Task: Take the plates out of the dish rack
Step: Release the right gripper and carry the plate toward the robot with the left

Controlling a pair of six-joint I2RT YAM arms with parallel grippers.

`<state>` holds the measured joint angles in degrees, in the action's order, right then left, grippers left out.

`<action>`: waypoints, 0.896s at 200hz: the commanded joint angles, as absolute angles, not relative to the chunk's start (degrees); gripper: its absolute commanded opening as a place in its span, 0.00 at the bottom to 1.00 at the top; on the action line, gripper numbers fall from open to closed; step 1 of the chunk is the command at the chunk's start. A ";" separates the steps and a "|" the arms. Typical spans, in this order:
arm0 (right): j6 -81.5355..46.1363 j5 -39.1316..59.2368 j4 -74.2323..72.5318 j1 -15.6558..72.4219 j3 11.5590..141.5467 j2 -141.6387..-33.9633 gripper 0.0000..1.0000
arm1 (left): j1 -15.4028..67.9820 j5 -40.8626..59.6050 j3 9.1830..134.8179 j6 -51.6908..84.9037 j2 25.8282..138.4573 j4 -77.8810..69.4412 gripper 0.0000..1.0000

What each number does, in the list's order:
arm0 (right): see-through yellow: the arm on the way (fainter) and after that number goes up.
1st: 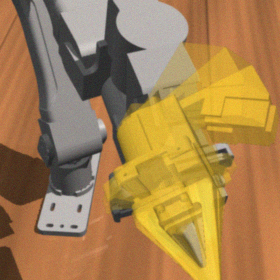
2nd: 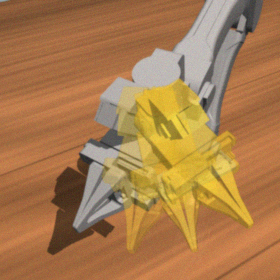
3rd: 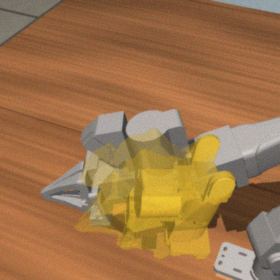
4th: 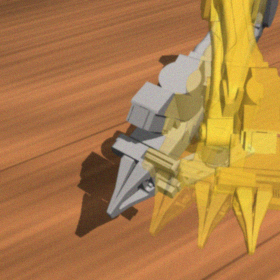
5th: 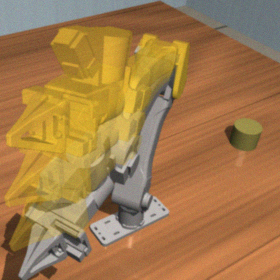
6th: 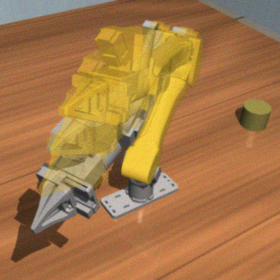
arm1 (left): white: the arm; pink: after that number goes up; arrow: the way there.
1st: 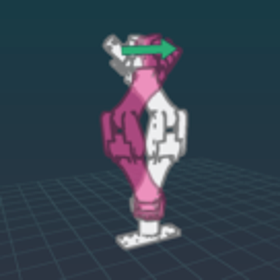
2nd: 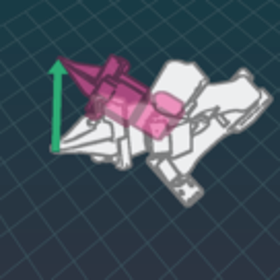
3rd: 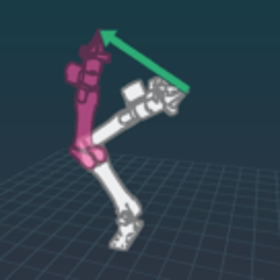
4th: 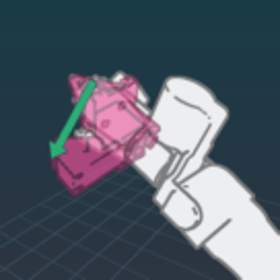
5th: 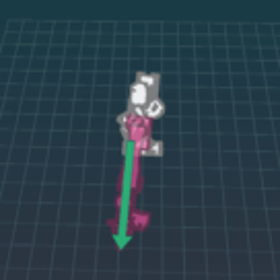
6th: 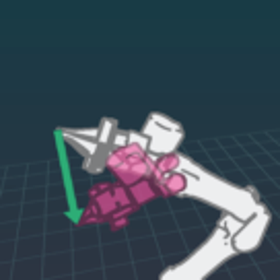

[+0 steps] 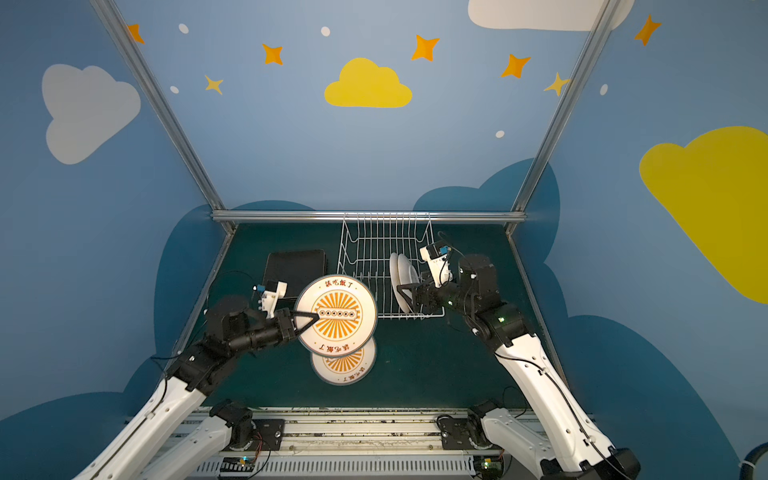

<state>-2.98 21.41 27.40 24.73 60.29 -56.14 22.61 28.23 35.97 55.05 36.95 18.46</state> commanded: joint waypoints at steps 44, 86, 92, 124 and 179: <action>0.74 18.22 27.51 27.98 57.90 -54.74 0.89 | 22.60 26.58 30.68 58.04 27.46 34.08 0.03; 1.33 15.36 26.99 29.11 57.92 -54.14 0.89 | 22.98 29.22 24.34 60.01 24.70 36.05 0.03; 1.47 14.98 26.97 29.17 57.98 -54.01 0.89 | 22.94 29.27 23.52 60.38 24.21 36.04 0.03; 0.98 14.32 26.81 29.29 57.83 -53.88 0.89 | 23.14 30.33 17.59 64.44 22.96 29.80 0.03; 0.02 13.36 26.55 29.49 57.74 -54.05 0.89 | 23.25 26.60 15.54 64.05 27.11 24.52 0.03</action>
<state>0.58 14.66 28.05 29.15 58.15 -54.72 23.05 27.53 14.33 64.47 25.47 30.41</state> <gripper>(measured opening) 0.895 0.092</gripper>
